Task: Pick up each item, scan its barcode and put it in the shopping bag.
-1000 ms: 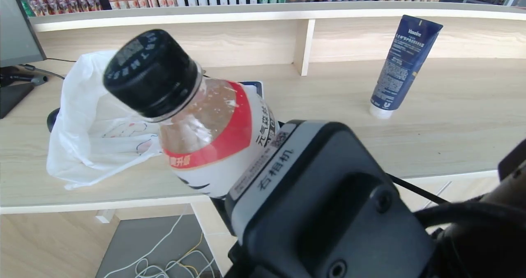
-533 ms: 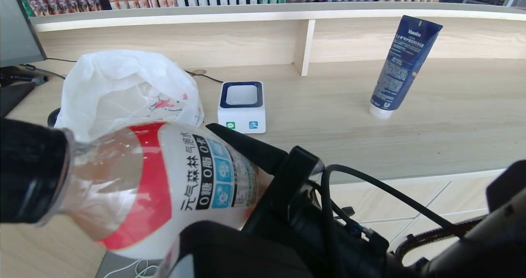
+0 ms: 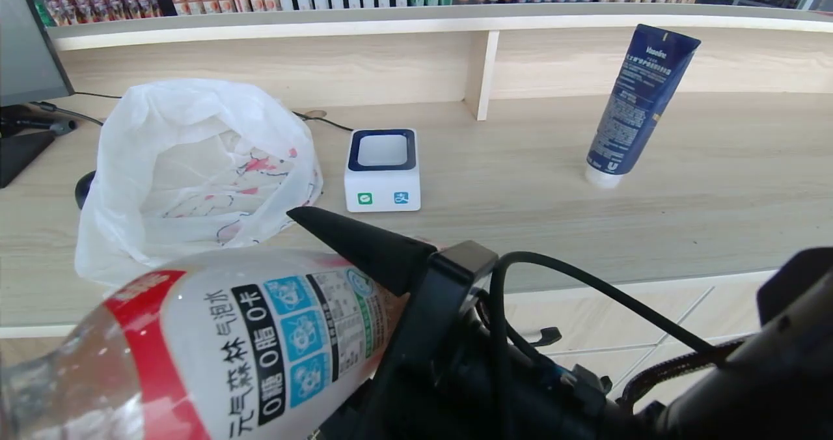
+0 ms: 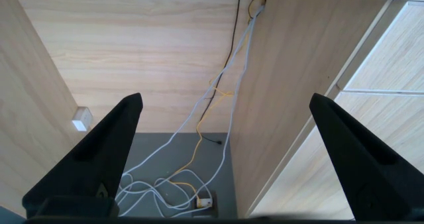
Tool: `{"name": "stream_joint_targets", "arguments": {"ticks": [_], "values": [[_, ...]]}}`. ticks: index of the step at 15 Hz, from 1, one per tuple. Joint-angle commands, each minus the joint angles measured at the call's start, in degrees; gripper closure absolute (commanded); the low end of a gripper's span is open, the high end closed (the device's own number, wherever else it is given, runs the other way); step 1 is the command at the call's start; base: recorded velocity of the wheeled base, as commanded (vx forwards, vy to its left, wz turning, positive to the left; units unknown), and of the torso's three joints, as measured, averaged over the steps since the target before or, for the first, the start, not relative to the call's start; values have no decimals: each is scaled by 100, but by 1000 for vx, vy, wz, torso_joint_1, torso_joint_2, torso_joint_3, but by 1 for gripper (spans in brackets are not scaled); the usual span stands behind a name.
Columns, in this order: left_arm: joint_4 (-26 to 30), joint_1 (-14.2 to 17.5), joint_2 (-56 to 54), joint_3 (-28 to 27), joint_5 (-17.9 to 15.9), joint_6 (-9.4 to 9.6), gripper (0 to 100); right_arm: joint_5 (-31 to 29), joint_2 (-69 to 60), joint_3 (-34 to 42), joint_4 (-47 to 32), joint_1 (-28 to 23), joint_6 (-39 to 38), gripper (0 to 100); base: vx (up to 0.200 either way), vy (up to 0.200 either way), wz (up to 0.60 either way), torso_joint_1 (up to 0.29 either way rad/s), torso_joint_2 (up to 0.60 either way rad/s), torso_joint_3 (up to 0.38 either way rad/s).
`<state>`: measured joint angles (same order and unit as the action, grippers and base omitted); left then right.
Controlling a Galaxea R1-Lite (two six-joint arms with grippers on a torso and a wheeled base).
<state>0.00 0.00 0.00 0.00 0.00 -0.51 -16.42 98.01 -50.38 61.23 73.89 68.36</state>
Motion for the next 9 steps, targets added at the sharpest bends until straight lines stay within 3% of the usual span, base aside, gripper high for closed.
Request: {"name": "stream_joint_targets", "arguments": {"ticks": [1, 4, 9], "values": [[0, 0, 9, 0, 0, -2, 0, 16, -63, 29, 3, -32, 116, 100, 0, 0, 0, 0, 0, 0], [0, 0, 0, 0, 0, -2, 0, 60, -116, 143, 3, -41, 951, 100, 0, 0, 0, 0, 0, 0], [0, 0, 9, 0, 0, -2, 0, 86, -186, 143, 3, -147, 1434, 100, 0, 0, 0, 0, 0, 0]]}}
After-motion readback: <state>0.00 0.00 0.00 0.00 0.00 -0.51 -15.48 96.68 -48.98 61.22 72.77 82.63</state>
